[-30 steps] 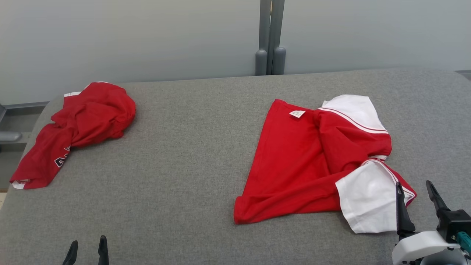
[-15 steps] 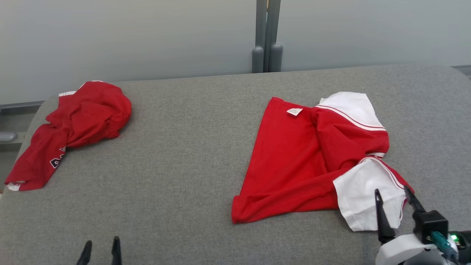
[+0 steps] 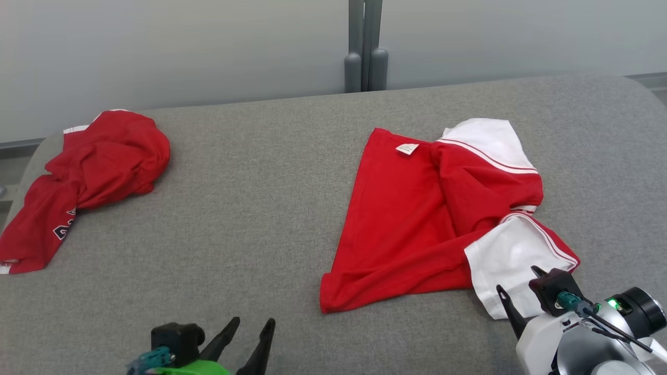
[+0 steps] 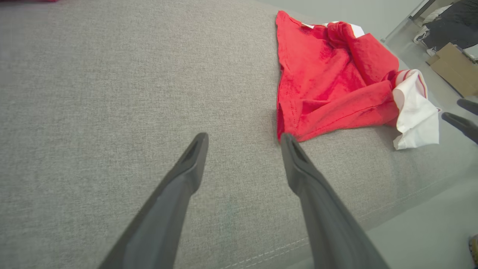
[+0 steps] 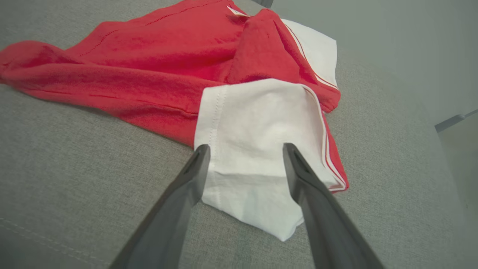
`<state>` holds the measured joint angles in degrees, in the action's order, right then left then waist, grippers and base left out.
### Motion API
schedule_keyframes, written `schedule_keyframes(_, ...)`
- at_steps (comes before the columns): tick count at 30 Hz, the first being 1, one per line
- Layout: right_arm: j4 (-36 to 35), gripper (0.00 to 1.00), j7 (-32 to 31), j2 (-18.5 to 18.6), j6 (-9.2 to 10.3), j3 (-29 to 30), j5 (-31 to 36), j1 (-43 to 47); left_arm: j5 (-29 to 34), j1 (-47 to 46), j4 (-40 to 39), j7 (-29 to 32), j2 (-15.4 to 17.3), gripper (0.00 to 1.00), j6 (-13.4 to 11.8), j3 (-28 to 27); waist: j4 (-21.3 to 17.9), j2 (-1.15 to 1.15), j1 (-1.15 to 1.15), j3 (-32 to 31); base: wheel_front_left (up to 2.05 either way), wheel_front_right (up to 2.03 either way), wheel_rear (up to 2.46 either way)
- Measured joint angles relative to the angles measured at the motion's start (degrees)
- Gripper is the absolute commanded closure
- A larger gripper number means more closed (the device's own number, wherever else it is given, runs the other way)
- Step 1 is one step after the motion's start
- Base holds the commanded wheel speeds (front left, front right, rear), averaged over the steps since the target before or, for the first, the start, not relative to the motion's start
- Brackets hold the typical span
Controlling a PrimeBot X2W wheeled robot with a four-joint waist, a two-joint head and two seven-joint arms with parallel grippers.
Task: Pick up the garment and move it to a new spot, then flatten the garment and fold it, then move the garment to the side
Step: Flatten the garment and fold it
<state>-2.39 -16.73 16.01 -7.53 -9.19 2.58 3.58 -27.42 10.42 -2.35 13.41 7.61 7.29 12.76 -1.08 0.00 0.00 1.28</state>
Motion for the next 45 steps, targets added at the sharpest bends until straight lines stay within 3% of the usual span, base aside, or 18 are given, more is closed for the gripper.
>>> schedule_keyframes(6,-2.43,0.00,-4.71,2.71,0.00,-0.87,-2.00,0.74,-1.47,-2.74,-0.99,5.37,0.10,0.00,0.01,4.61,-0.47,0.00,0.00,1.63,0.00,0.00,0.00)
schedule_keyframes(16,-1.74,0.00,-6.46,2.59,0.00,-3.28,-2.81,-1.83,-3.65,-9.28,-0.56,11.31,1.89,0.00,0.04,10.14,-1.06,0.00,0.00,6.09,0.00,0.00,0.00)
schedule_keyframes(31,-1.04,0.00,-6.46,0.75,0.00,-3.59,-1.46,-4.50,-5.90,-18.42,6.27,12.77,2.00,0.00,0.09,14.34,-1.49,0.00,0.00,13.89,0.00,0.00,0.00)
schedule_keyframes(38,-0.70,0.00,-6.73,0.02,0.00,-4.08,-0.71,-6.51,-6.25,-23.59,11.69,10.38,0.18,0.00,0.14,15.90,-1.80,0.00,0.00,17.66,0.00,0.00,0.00)
schedule_keyframes(39,-0.67,0.00,-6.82,-0.04,0.00,-4.10,-0.62,-6.65,-6.31,-24.06,12.25,9.94,0.18,0.25,0.26,16.13,-1.86,0.00,0.00,18.14,0.00,0.00,0.00)
schedule_keyframes(40,-0.57,0.00,-6.89,-0.13,0.00,-4.08,-0.53,-6.87,-6.38,-24.40,12.79,9.51,0.16,0.58,0.26,16.53,-1.92,0.00,0.00,18.58,0.00,0.00,0.00)
schedule_keyframes(42,-0.34,0.28,-6.98,-0.31,0.00,-3.98,-0.48,-7.27,-6.93,-25.30,13.86,8.68,0.20,1.00,0.26,16.97,-2.06,0.00,0.00,19.27,0.00,0.00,0.00)
schedule_keyframes(43,-0.23,0.51,-7.10,-0.44,-0.01,-3.97,-0.48,-7.31,-7.31,-25.64,14.19,8.36,0.30,1.00,0.26,17.17,-2.16,0.00,0.00,19.51,0.00,0.00,0.00)
schedule_keyframes(44,-0.14,0.51,-7.15,-0.56,-0.01,-3.96,-0.48,-7.33,-7.61,-25.91,14.68,8.15,0.42,1.00,0.26,17.42,-2.28,0.00,0.00,19.64,0.00,0.00,0.00)
schedule_keyframes(45,-0.13,0.63,-7.23,-0.68,-0.02,-3.93,-0.48,-7.36,-7.97,-26.11,15.12,7.80,0.53,1.00,0.26,17.69,-2.42,0.00,0.00,19.68,0.00,0.00,0.00)
